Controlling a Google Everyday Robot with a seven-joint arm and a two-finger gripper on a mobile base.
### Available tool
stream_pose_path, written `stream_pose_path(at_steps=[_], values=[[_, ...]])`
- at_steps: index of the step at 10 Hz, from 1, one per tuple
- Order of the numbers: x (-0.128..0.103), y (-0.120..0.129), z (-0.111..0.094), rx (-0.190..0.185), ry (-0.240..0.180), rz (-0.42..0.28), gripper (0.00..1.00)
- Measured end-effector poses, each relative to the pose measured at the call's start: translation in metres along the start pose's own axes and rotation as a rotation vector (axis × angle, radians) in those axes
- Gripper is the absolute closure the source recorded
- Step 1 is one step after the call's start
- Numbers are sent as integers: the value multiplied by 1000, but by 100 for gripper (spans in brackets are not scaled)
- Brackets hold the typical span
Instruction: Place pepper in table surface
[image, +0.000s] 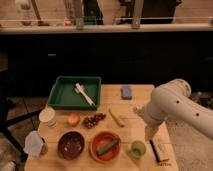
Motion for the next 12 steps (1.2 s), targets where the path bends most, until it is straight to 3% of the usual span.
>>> stream_pose_path(at_steps=[4, 10, 12], values=[[-60, 6, 27, -24, -36, -122, 20], [-62, 6, 29, -25, -37, -126, 20], [-61, 7, 31, -24, -61, -87, 20]])
